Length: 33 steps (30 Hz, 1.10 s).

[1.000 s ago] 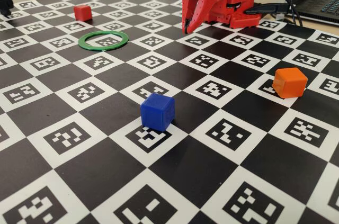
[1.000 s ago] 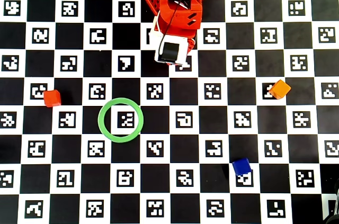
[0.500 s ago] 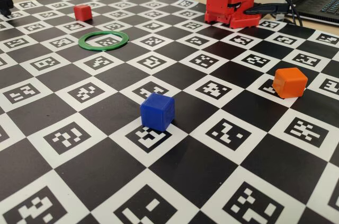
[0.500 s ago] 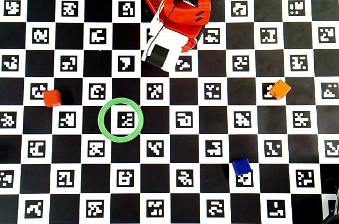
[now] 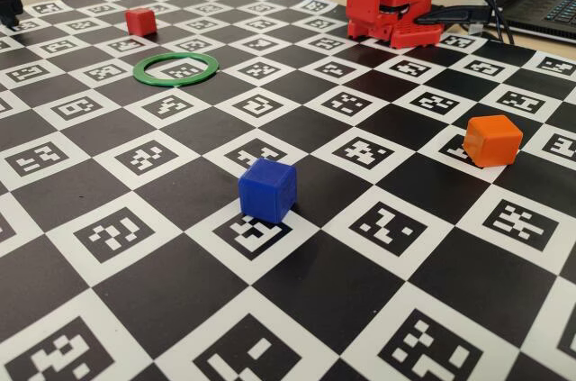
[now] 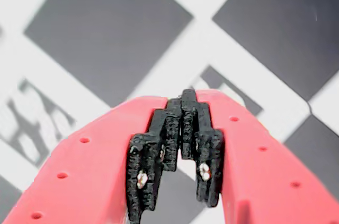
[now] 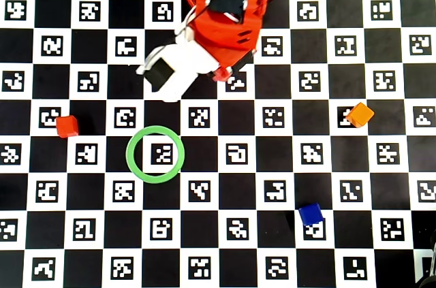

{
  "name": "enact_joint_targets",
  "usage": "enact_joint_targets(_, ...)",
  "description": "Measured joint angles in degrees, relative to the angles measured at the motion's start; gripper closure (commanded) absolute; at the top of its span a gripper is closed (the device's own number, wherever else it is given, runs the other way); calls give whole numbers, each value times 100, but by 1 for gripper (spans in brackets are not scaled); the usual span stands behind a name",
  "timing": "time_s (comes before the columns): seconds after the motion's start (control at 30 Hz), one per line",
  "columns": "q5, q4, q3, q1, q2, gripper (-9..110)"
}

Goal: Grab the red cube then put it in the green circle then put the blue cube on top and finally the orange cube on top

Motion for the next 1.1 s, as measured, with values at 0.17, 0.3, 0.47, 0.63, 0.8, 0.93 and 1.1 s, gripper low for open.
enact_joint_targets(0.17, -141, 0, -817, 826, -870, 93)
enact_joint_targets(0.3, -308, 0, -1257, 1424, -1512, 90)
enact_joint_targets(0.47, -352, 0, -1907, 2065, -2259, 85)
enact_joint_targets(0.63, -352, -114, -2593, 2610, -3015, 77)
enact_joint_targets(0.8, -290, -211, -3190, 3006, -3727, 70)
enact_joint_targets(0.93, -185, -334, -3683, 3243, -4359, 65)
enact_joint_targets(1.1, -185, -483, -4166, 3463, -5001, 61)
